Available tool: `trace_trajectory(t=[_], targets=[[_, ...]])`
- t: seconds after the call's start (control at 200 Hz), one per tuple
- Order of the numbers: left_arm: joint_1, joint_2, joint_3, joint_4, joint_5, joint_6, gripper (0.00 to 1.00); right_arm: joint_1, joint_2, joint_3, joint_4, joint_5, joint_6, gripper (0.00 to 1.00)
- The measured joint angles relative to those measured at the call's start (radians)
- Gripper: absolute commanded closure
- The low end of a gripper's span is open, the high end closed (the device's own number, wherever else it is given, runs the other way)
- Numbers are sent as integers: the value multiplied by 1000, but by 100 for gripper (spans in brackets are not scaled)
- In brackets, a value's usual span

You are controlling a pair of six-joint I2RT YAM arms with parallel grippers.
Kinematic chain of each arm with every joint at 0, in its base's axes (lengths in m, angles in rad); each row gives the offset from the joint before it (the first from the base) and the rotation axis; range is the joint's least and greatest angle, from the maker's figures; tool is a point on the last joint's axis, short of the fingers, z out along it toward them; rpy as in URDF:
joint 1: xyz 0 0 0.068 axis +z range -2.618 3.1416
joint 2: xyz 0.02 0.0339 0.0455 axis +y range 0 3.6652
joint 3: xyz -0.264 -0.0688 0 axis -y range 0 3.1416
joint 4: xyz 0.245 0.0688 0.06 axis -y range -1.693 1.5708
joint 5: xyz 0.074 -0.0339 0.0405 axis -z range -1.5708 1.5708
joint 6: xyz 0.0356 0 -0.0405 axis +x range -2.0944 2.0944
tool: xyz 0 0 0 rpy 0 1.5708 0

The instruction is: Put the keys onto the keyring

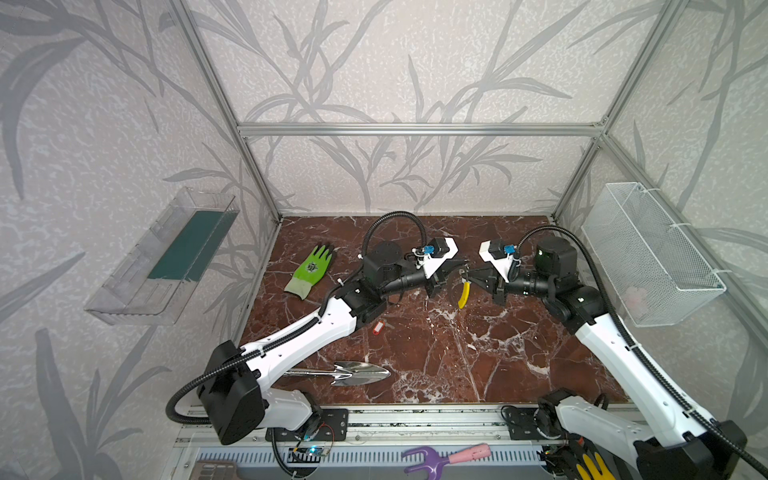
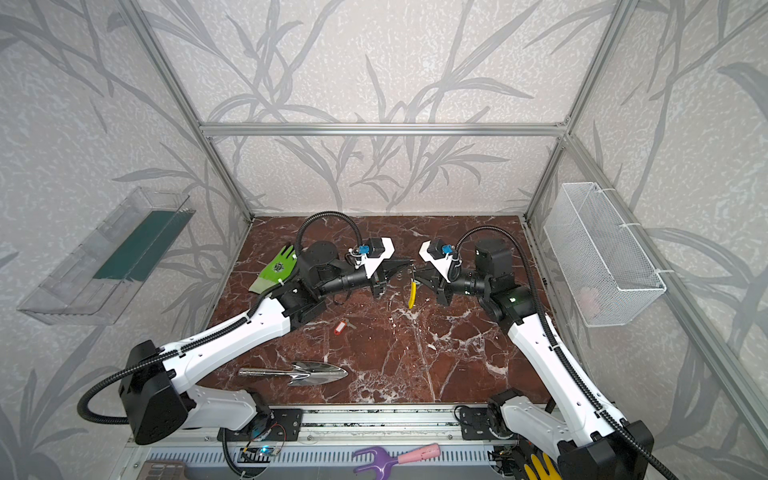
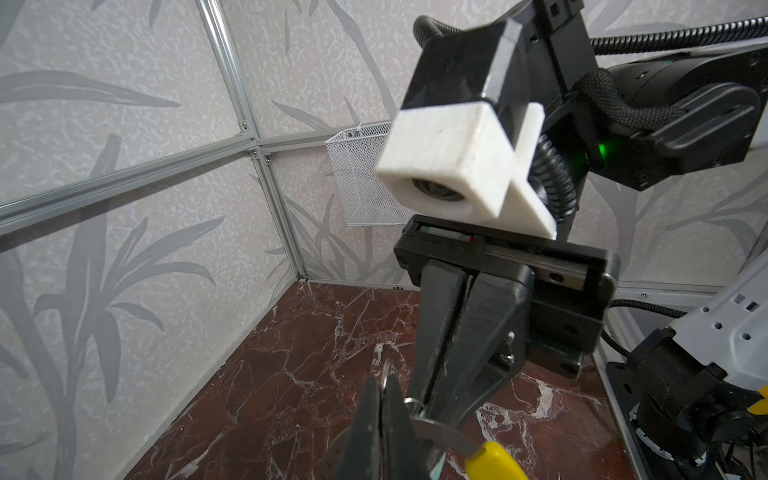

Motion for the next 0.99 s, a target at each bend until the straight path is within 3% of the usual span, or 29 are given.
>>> trace_trajectory(t=[0.605,0.995], targets=[[-2,26,-18,78,-27,-34,100,39,44,55,-47,90,-43,100],[-2,10,-16,-30,-50,78,100,41,44,92,-154,198,-100,100]])
